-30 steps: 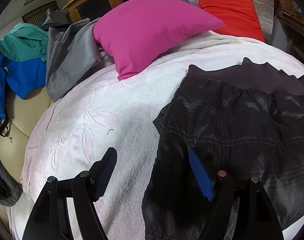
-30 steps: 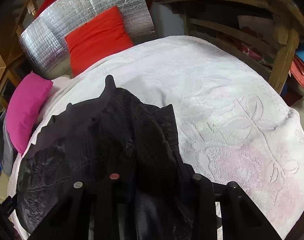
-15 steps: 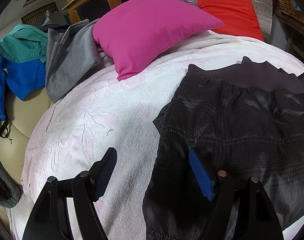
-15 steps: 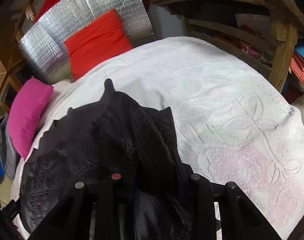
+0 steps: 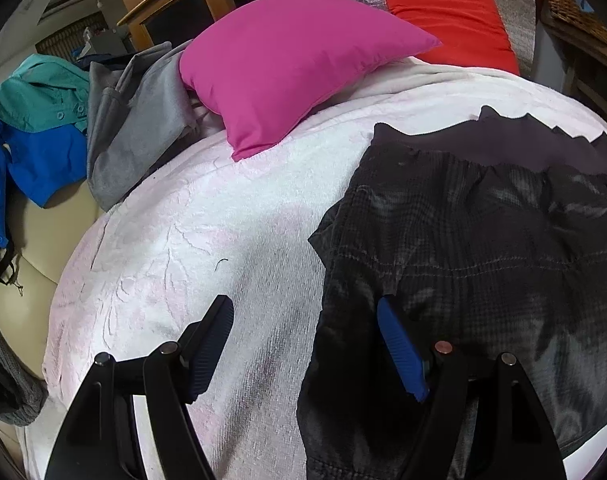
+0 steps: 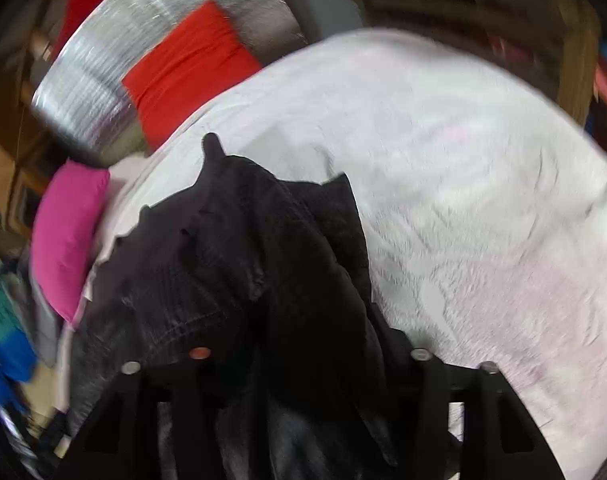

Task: Fold large clothes

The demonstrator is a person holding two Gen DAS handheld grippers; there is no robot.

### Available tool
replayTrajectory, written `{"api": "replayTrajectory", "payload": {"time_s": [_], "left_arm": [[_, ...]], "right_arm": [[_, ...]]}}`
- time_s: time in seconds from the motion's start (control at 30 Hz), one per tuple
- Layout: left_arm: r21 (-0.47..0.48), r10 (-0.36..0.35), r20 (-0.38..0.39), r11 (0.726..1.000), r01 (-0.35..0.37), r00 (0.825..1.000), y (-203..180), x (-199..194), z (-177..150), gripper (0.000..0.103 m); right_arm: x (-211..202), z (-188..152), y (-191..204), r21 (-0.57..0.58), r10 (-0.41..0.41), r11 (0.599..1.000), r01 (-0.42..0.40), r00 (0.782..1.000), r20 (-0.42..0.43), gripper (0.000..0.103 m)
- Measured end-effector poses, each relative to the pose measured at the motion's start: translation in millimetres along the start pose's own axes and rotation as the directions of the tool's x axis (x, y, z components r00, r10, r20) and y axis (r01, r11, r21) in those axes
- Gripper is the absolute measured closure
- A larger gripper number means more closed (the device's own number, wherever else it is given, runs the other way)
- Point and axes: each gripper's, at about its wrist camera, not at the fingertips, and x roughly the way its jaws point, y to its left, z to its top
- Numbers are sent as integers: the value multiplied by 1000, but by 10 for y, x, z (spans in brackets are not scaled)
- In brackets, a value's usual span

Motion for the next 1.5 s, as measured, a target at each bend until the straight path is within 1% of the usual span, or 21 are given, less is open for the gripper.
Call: {"api": "replayTrajectory", "payload": {"time_s": [0.03,0.13,0.2,0.27,0.47,0.57,0.63,0.77,0.87,0.93,1.0,1.1,1.13,1.17,1.2,1.23,1.3,1.33,1.4,1.47,1.5], "left_arm": [[-9,1,8,1000,-1,1000,14,-19,2,28],[-41,14,55,999,-12,998,91,-95,21,28],[-41,16,31,999,-15,999,111,-22,23,28],[-53,-25,-19,998,24,1000,119,85,0,28],[-132,-112,-21,985,108,994,220,40,-7,28],[-166,-177,-33,971,170,984,233,-3,-46,28],[-183,-190,-31,966,181,981,258,-59,-94,28],[-204,-200,1,959,196,980,334,-185,-184,28],[-205,-208,12,957,206,978,350,-205,-231,27],[-190,-225,-26,958,216,974,302,-115,-258,27],[-184,-238,-51,957,225,970,252,-22,-286,27],[-225,-285,-30,936,271,958,301,11,-288,30],[-244,-311,-20,923,297,950,324,30,-288,35],[-256,-339,-17,911,324,941,331,56,-286,48],[-259,-355,-11,904,340,935,322,73,-275,55],[-251,-352,1,906,341,936,305,74,-267,55],[-197,-287,10,939,283,958,210,137,-231,54],[-177,-275,-4,947,270,962,161,173,-226,54],[-170,-257,-1,952,253,966,134,139,-242,54],[-158,-244,-5,958,240,970,141,70,-254,53],[-162,-238,-7,959,233,971,155,40,-261,51]], "right_arm": [[-55,-2,27,-17,-10,1000,10,1000,26,68],[-153,-14,83,-60,-38,997,43,996,84,70],[-39,-29,63,-67,-63,996,66,997,42,70],[37,-39,24,-60,-63,996,63,998,-4,70],[-38,-38,-41,-12,-22,1000,22,1000,-5,66],[-84,-30,-94,31,3,1000,-2,1000,-21,51],[-150,-29,-146,66,38,997,-37,999,-10,39],[-252,-18,-202,86,75,993,-77,997,19,35],[-209,-64,-235,110,89,990,-87,996,-18,34],[-139,-115,-224,100,75,993,-69,996,-55,34],[-109,-161,-130,27,31,999,-30,998,-54,40],[-225,-198,-8,-53,-17,998,17,1000,6,60],[-281,-206,7,-62,-26,998,28,999,31,66],[-311,-211,14,-65,-26,997,29,999,42,68],[-343,-219,16,-61,-26,998,29,998,50,68],[-345,-220,9,-57,-30,998,32,998,51,68],[-256,-249,-18,-59,-54,997,55,998,18,68],[-174,-265,-15,-79,-76,994,75,997,-6,63],[-136,-275,4,-81,-89,993,89,996,-2,57],[-196,-274,3,-69,-73,995,74,997,12,57],[-250,-291,-26,-53,-65,996,66,998,16,53]]}}
